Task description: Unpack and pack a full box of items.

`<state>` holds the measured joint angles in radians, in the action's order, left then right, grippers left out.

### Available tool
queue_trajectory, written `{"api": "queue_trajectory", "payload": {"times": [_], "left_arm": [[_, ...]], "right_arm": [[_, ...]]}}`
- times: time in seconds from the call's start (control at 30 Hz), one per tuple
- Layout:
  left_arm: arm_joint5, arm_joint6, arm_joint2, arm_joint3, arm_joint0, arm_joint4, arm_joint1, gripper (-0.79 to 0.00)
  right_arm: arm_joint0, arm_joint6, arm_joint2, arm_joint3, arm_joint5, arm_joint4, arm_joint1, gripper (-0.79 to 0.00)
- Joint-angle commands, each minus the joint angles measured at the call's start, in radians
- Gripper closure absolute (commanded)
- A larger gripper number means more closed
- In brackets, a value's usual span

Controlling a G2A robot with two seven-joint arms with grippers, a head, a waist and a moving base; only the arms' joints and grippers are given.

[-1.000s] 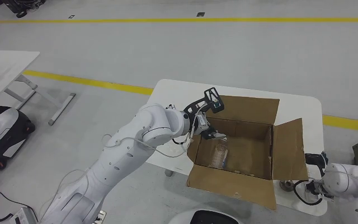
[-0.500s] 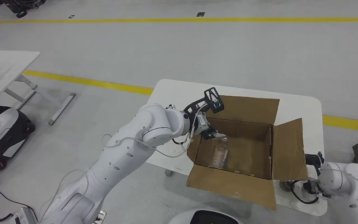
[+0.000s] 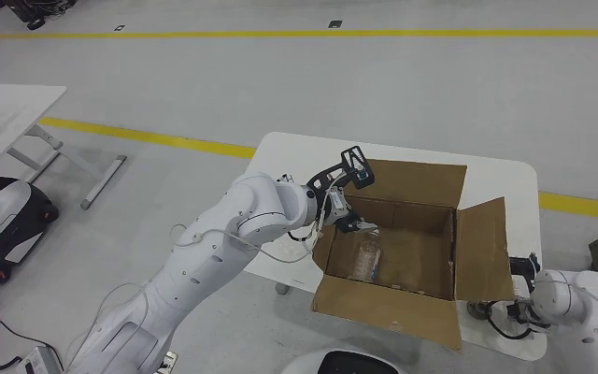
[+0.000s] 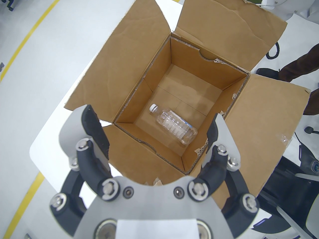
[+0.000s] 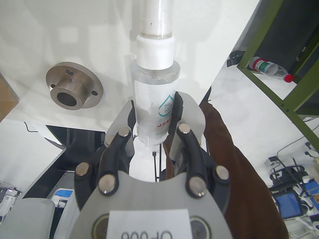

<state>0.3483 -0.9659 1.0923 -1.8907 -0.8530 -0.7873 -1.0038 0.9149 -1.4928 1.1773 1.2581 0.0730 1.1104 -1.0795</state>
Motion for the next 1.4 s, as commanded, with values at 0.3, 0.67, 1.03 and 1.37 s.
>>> {"api": "queue_trajectory", "payload": {"times": [0.3,0.67,1.03,1.37], "left_arm": [[0.000,0.000,0.000,0.000,0.000,0.000,0.000,-0.785],[0.000,0.000,0.000,0.000,0.000,0.000,0.000,-0.785],[-0.006,0.074,0.052,-0.033,-0.044,-0.046,0.008,-0.785],[-0.069,0.119,0.161,-0.115,-0.137,-0.112,0.024,-0.785]], "right_arm": [[0.074,0.016,0.164,0.163,0.004,-0.069,0.030,0.000],[0.340,0.115,0.603,0.665,0.006,-0.311,0.071,0.000],[0.425,0.092,0.675,0.891,-0.076,-0.564,0.080,0.000],[0.277,0.134,0.347,0.801,-0.061,-0.546,0.076,0.000]]}}
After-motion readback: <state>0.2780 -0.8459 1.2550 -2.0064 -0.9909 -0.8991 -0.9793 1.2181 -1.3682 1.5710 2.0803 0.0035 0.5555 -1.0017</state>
